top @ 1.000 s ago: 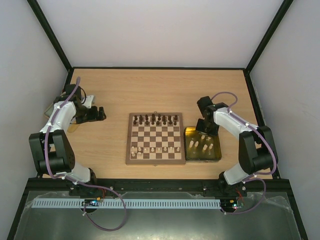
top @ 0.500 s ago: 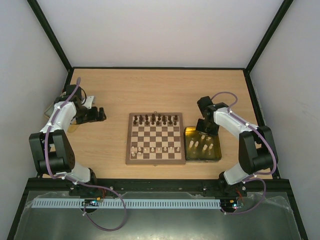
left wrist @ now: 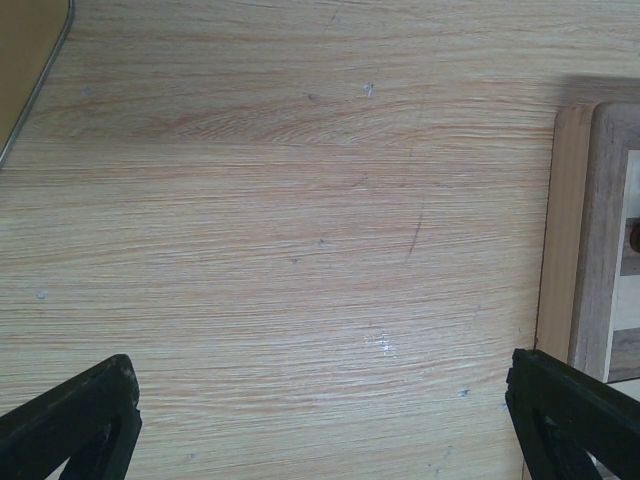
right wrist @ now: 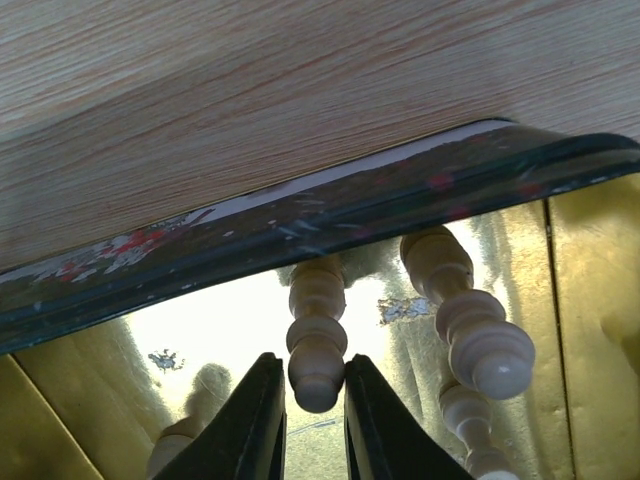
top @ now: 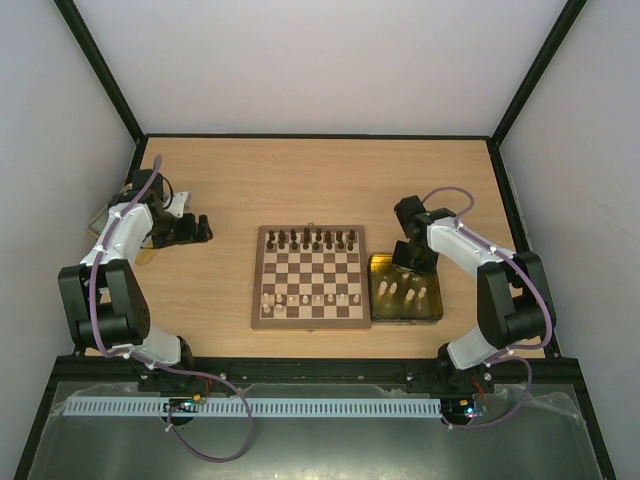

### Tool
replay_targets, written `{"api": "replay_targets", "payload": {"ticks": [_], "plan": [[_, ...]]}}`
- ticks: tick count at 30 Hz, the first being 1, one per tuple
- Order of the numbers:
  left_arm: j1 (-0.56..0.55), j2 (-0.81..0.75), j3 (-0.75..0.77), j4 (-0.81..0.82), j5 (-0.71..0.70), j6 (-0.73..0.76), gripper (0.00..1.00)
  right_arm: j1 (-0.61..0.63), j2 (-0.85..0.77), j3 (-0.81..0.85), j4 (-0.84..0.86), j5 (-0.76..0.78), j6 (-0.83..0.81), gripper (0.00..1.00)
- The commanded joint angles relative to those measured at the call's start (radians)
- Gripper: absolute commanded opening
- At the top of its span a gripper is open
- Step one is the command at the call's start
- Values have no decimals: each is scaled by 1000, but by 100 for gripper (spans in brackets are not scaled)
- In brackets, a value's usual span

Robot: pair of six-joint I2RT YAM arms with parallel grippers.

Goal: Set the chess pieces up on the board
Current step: Pick up the chess piece from the storage box.

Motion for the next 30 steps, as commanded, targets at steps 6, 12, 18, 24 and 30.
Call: {"api": "replay_targets", "payload": {"ticks": [6,12,18,24,30], "plan": [[-8,-15,-8,-2,-1,-3,99,-3,1,-11,11,20,-4,9],[-8,-12,-6,-2,1,-4,100,-4,-27,25,-34,33,-12,6],[-9,-3,2,-6,7,-3,99,-4,-45,74,-102,24,-34,6],[-11,-2,-2,-3,18,0,99,48,-79,175,-196,25,-16,5],[-12,-10,-3,-3,20,0,100,310,-73,309,-295,32,111,4]]}}
